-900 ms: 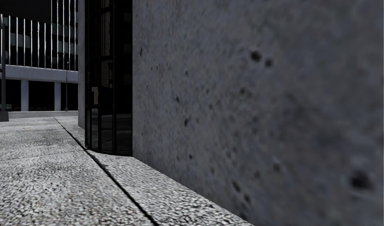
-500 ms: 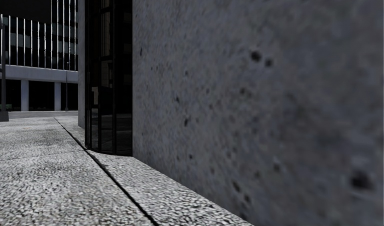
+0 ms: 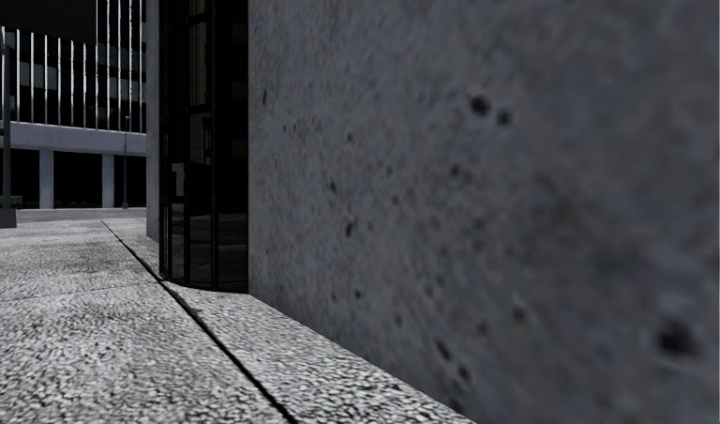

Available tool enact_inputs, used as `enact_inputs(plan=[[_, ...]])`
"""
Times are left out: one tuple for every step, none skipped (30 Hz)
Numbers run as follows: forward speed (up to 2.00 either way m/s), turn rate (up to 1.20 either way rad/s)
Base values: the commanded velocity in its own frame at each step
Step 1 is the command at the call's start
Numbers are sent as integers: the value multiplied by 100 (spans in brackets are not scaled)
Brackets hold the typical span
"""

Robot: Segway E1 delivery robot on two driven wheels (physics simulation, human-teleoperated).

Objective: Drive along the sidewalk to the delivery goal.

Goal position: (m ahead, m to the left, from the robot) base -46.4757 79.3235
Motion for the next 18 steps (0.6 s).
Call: enact_inputs(plan=[[0, 0], [0, 0], [0, 0], [0, 2], [0, 10], [0, 10], [0, 17], [8, 26], [19, 30], [35, 35], [35, 35], [44, 36], [48, 37], [50, 38], [50, 39], [50, 39], [50, 41], [50, 44]])
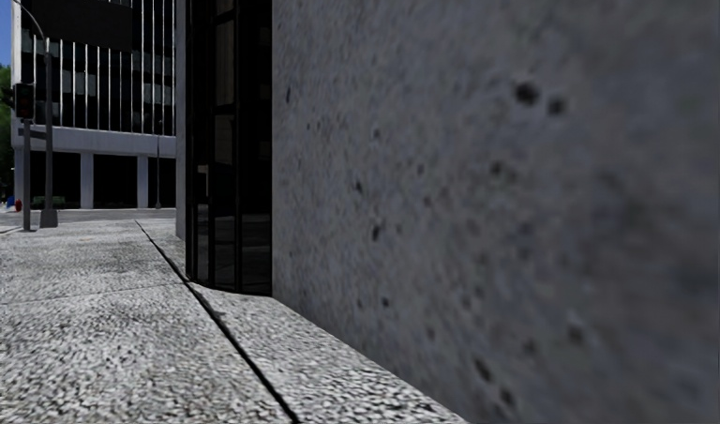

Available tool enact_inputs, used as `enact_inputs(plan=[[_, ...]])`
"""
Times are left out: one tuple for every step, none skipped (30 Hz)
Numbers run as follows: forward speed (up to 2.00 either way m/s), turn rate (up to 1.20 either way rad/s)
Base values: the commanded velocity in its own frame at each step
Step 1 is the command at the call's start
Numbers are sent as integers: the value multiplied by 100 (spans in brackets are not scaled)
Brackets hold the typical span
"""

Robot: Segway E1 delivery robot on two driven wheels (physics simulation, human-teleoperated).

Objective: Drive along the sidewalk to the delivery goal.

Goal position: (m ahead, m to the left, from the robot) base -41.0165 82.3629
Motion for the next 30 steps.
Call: enact_inputs(plan=[[50, 44], [50, 48], [50, 48], [50, 50], [50, 51], [51, 51], [51, 51], [51, 53], [51, 54], [51, 56], [51, 56], [51, 61], [51, 71], [51, 76], [51, 78], [51, 78], [51, 78], [51, 78], [51, 78], [51, 71], [51, 71], [51, 64], [56, 63], [62, 62], [62, 62], [66, 62], [68, 62], [71, 61], [76, 57], [76, 57]])
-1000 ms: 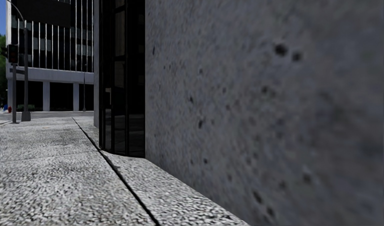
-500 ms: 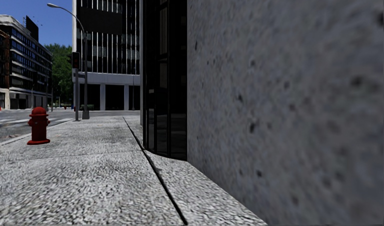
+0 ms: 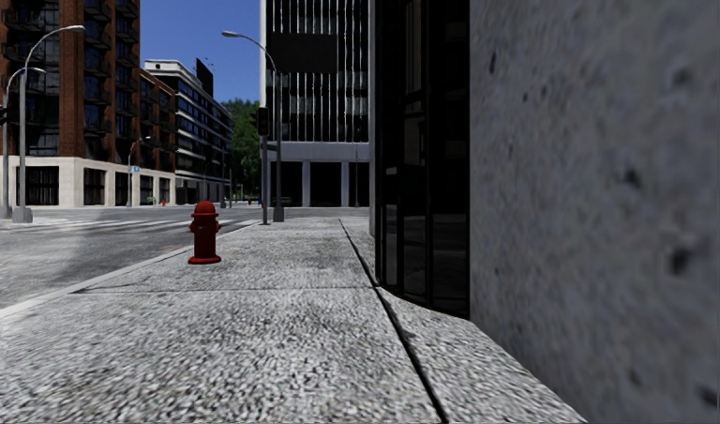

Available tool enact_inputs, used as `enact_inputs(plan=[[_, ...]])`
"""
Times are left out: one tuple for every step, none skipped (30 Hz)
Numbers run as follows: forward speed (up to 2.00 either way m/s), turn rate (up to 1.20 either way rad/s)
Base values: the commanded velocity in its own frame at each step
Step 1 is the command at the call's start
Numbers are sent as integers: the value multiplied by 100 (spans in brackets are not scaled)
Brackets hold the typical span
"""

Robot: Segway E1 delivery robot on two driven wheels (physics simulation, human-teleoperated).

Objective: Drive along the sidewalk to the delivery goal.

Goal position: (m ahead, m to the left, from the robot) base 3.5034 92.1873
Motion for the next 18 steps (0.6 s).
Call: enact_inputs(plan=[[80, 55], [83, 50], [88, 40], [93, 32], [93, 32], [94, 0], [94, 0], [94, 0], [94, 0], [95, 0], [95, 0], [95, 0], [96, 0], [97, 0], [97, 0], [97, 0], [97, 0], [98, 0]])
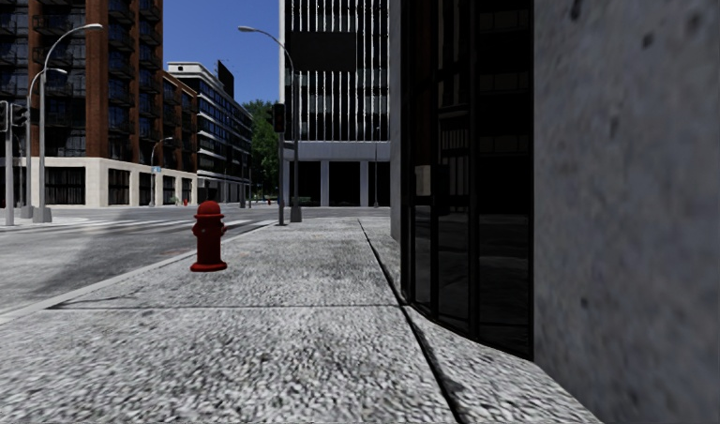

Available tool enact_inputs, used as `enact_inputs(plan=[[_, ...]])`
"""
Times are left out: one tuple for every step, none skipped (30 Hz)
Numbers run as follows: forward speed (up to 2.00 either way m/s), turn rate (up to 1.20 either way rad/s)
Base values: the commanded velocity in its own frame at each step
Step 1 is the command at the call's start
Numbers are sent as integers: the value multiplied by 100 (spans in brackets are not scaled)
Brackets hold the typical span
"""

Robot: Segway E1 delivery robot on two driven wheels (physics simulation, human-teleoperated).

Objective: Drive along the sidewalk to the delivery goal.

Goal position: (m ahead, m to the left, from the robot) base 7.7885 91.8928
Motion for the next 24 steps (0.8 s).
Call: enact_inputs(plan=[[99, 9], [103, 14], [103, 14], [107, 18], [115, 19], [123, 20], [127, 20], [127, 20], [128, 20], [129, 24], [129, 29], [129, 36], [129, 38], [129, 38], [129, 38], [129, 38], [129, 38], [129, 38], [129, 38], [129, 38], [129, 38], [129, 38], [129, 38], [129, 38]])
